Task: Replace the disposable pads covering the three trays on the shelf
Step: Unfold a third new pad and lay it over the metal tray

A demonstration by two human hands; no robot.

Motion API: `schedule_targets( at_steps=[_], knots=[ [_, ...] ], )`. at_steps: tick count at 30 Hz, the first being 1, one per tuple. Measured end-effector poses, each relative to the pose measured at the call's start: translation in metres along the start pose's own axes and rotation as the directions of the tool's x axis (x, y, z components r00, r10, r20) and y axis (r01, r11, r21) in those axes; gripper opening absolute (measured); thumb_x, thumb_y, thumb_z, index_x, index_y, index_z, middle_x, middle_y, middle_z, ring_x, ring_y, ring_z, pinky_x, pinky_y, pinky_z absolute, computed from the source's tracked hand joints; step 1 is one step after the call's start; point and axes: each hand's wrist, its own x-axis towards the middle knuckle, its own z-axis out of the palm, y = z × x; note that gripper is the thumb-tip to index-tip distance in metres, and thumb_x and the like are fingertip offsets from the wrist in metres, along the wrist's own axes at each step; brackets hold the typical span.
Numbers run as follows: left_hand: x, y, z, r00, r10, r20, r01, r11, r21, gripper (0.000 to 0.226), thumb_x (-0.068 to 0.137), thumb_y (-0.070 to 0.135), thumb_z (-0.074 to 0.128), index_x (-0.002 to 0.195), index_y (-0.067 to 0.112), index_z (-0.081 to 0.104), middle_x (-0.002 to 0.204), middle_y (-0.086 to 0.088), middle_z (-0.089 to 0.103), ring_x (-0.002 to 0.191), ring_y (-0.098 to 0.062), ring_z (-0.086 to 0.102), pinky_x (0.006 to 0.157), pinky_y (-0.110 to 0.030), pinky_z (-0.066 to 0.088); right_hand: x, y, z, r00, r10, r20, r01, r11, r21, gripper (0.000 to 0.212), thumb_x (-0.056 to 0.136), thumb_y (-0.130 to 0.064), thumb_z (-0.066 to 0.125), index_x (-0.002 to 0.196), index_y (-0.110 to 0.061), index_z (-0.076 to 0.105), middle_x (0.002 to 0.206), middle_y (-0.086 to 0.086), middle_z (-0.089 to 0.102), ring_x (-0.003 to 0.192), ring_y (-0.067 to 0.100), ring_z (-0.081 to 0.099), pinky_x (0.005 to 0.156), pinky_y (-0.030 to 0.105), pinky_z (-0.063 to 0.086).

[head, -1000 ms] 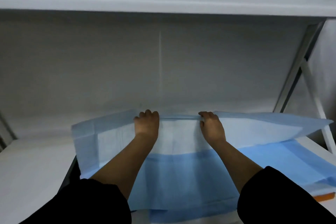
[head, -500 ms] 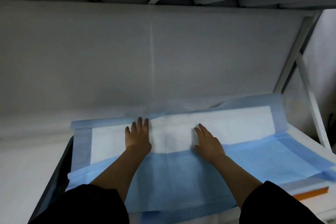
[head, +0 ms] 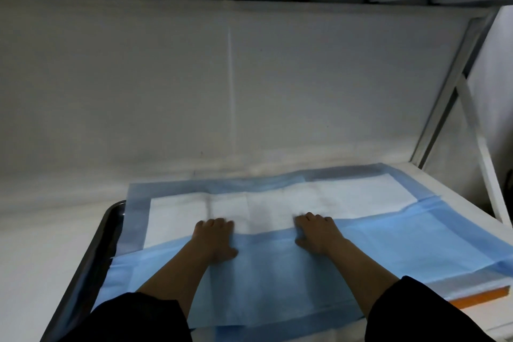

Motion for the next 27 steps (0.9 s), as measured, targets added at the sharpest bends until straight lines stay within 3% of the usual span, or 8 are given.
schedule_targets(
  at_steps=[3,10,15,18,20,22,24,27],
  knots=[
    [0.000,0.001,-0.003,0.998,-0.003,-0.064,0.004,1.000,0.019,0.067,0.087,0.048,0.051,0.143,0.019,0.029,0.145,-0.008,0.035,0.133,-0.027,0.035,0.108,-0.040,0.026,0.005,0.000,0.000,0.999,0.005,-0.054,-0.010,0.995,-0.099,0.048,0.090,-0.036,0.049,0.133,-0.015,0.042,0.133,0.008,0.047,0.121,0.026,0.046,0.099,0.037,0.030],
    [-0.003,0.005,-0.008,0.993,-0.020,-0.118,0.038,0.987,0.155,0.051,0.093,0.030,0.046,0.140,0.017,0.032,0.136,-0.007,0.044,0.125,-0.026,0.044,0.104,-0.039,0.026,-0.001,-0.002,-0.005,0.988,-0.013,-0.154,-0.021,0.976,-0.215,0.037,0.088,-0.019,0.046,0.125,-0.013,0.047,0.125,0.008,0.054,0.119,0.026,0.046,0.100,0.036,0.028],
    [-0.015,0.004,-0.022,0.975,-0.041,-0.218,0.084,0.977,0.196,0.038,0.093,0.013,0.038,0.131,0.015,0.042,0.127,-0.004,0.056,0.122,-0.024,0.047,0.108,-0.038,0.022,-0.018,0.001,-0.023,0.973,-0.002,-0.231,-0.028,0.992,-0.126,0.031,0.088,-0.014,0.044,0.118,-0.008,0.050,0.122,0.011,0.050,0.105,0.029,0.055,0.080,0.033,0.036],
    [-0.025,0.006,-0.031,0.964,-0.043,-0.263,0.094,0.978,0.186,0.037,0.092,0.007,0.035,0.128,0.012,0.043,0.122,-0.005,0.059,0.112,-0.025,0.057,0.098,-0.033,0.033,-0.033,0.002,-0.034,0.961,0.006,-0.277,-0.047,0.989,-0.140,0.028,0.090,-0.012,0.044,0.117,-0.006,0.051,0.121,0.012,0.048,0.103,0.030,0.054,0.071,0.032,0.033],
    [-0.034,0.010,-0.038,0.955,-0.032,-0.294,0.087,0.981,0.176,0.036,0.093,0.006,0.034,0.128,0.012,0.041,0.121,-0.007,0.059,0.108,-0.026,0.059,0.089,-0.032,0.038,-0.045,0.002,-0.042,0.935,-0.025,-0.353,-0.037,0.985,-0.166,0.025,0.084,-0.014,0.056,0.108,-0.005,0.058,0.108,0.013,0.057,0.097,0.030,0.058,0.069,0.033,0.040],
    [-0.046,0.013,-0.045,0.948,-0.024,-0.317,0.077,0.985,0.157,0.036,0.094,0.006,0.035,0.130,0.011,0.039,0.122,-0.008,0.056,0.108,-0.026,0.059,0.087,-0.032,0.040,-0.058,0.001,-0.049,0.922,-0.038,-0.385,-0.043,0.979,-0.199,0.032,0.051,-0.016,0.083,0.076,-0.010,0.065,0.070,0.008,0.062,0.065,0.025,0.062,0.051,0.027,0.043],
    [-0.060,0.018,-0.052,0.940,-0.015,-0.340,0.070,0.986,0.148,0.036,0.093,0.007,0.036,0.129,0.011,0.040,0.124,-0.009,0.052,0.107,-0.026,0.058,0.085,-0.032,0.041,-0.071,0.003,-0.052,0.916,-0.021,-0.400,-0.058,0.981,-0.183,0.041,0.027,-0.011,0.085,0.058,-0.015,0.059,0.049,0.001,0.053,0.044,0.020,0.054,0.039,0.021,0.033],
    [-0.077,0.022,-0.064,0.927,-0.001,-0.376,0.072,0.982,0.174,0.035,0.092,0.007,0.036,0.126,0.011,0.044,0.121,-0.008,0.054,0.105,-0.025,0.059,0.079,-0.031,0.038,-0.091,-0.003,-0.065,0.923,-0.017,-0.385,-0.086,0.965,-0.249,0.033,0.038,-0.006,0.080,0.064,-0.014,0.061,0.051,0.002,0.055,0.044,0.020,0.054,0.044,0.023,0.026]
  ],
)
